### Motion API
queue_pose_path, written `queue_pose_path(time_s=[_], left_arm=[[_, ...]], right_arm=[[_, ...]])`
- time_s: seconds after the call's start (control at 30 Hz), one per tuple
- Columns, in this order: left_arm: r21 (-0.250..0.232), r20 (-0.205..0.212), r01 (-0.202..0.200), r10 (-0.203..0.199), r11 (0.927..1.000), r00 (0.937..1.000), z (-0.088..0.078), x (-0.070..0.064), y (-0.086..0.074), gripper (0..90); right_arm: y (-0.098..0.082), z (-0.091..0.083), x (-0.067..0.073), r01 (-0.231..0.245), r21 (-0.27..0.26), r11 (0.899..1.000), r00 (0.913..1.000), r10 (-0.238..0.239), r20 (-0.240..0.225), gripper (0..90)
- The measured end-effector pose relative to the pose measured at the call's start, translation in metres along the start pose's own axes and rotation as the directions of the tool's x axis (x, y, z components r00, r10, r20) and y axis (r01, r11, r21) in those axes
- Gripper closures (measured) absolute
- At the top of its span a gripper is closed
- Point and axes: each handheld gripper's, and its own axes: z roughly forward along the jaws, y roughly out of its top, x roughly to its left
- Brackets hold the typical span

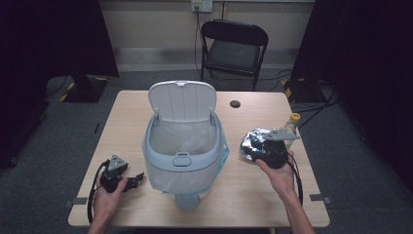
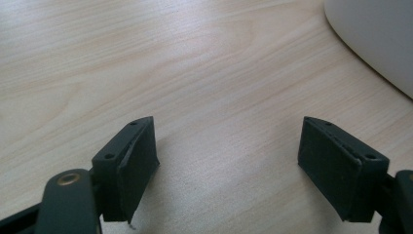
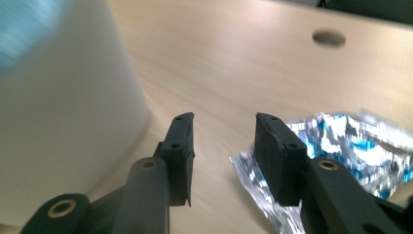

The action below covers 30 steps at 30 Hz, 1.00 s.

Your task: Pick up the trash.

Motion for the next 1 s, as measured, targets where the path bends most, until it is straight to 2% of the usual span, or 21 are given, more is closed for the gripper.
queue_pose_path(time_s=[0.13, 0.2, 0.23, 0.27, 0.3, 0.33, 0.37, 0.4, 0.43, 0.53, 0.63, 0.77, 0.87, 1.0], left_arm=[[0.000, 0.001, 0.001, -0.001, 1.0000, 1.0000, 0.000, 0.000, 0.000, 21.5], [0.000, 0.001, 0.001, -0.001, 1.0000, 1.0000, 0.000, 0.000, 0.000, 21.5], [0.000, 0.000, 0.000, 0.000, 1.0000, 1.0000, 0.000, 0.000, 0.000, 21.5], [0.000, 0.001, 0.001, -0.001, 1.0000, 1.0000, 0.000, 0.000, 0.000, 21.5], [0.001, -0.001, 0.000, 0.000, 1.0000, 1.0000, 0.000, 0.000, 0.000, 21.5], [0.000, -0.001, 0.003, -0.003, 1.0000, 1.0000, 0.000, 0.000, 0.000, 21.5], [0.001, -0.001, 0.002, -0.002, 1.0000, 1.0000, 0.000, 0.000, 0.000, 21.4], [0.000, -0.001, 0.003, -0.003, 1.0000, 1.0000, 0.000, 0.000, 0.000, 21.4], [0.001, -0.001, 0.002, -0.002, 1.0000, 1.0000, 0.000, 0.000, 0.000, 21.4], [0.002, -0.001, 0.002, -0.002, 1.0000, 1.0000, 0.000, 0.000, 0.000, 21.4], [0.000, -0.001, 0.003, -0.003, 1.0000, 1.0000, 0.000, 0.000, 0.000, 21.4], [0.002, -0.001, 0.002, -0.002, 1.0000, 1.0000, 0.000, 0.000, 0.000, 21.4], [0.001, -0.002, 0.002, -0.002, 1.0000, 1.0000, 0.000, 0.000, 0.000, 21.4], [0.000, -0.001, 0.004, -0.004, 1.0000, 1.0000, 0.000, 0.000, 0.000, 21.4]], right_arm=[[-0.019, 0.013, -0.012, -0.021, 0.051, 0.998, 0.9995, 0.020, 0.025, 52.8], [-0.026, 0.018, -0.016, -0.008, 0.076, 0.997, 0.9990, 0.005, 0.043, 50.2], [-0.030, 0.020, -0.019, -0.016, 0.079, 0.997, 0.9982, 0.011, 0.060, 49.7], [-0.033, 0.023, -0.022, -0.024, 0.079, 0.997, 0.9983, 0.020, 0.055, 50.0], [-0.035, 0.026, -0.024, -0.026, 0.081, 0.996, 0.9983, 0.021, 0.054, 50.9], [-0.037, 0.031, -0.027, -0.019, 0.098, 0.995, 0.9980, 0.013, 0.062, 55.7], [-0.037, 0.035, -0.030, -0.011, 0.100, 0.995, 0.9982, 0.005, 0.060, 63.2], [-0.038, 0.038, -0.032, -0.010, 0.092, 0.996, 0.9986, 0.005, 0.053, 66.0], [-0.038, 0.040, -0.035, -0.027, 0.086, 0.996, 0.9979, 0.022, 0.061, 68.0], [-0.041, 0.048, -0.043, -0.068, 0.087, 0.994, 0.9948, 0.061, 0.082, 68.6], [-0.049, 0.059, -0.046, -0.059, 0.138, 0.989, 0.9929, 0.043, 0.111, 65.6], [-0.054, 0.064, -0.047, -0.056, 0.146, 0.988, 0.9955, 0.044, 0.084, 69.8], [-0.056, 0.066, -0.044, -0.051, 0.149, 0.987, 0.9969, 0.042, 0.066, 69.7], [-0.056, 0.067, -0.033, -0.010, 0.152, 0.988, 0.9997, 0.007, 0.023, 69.8]])
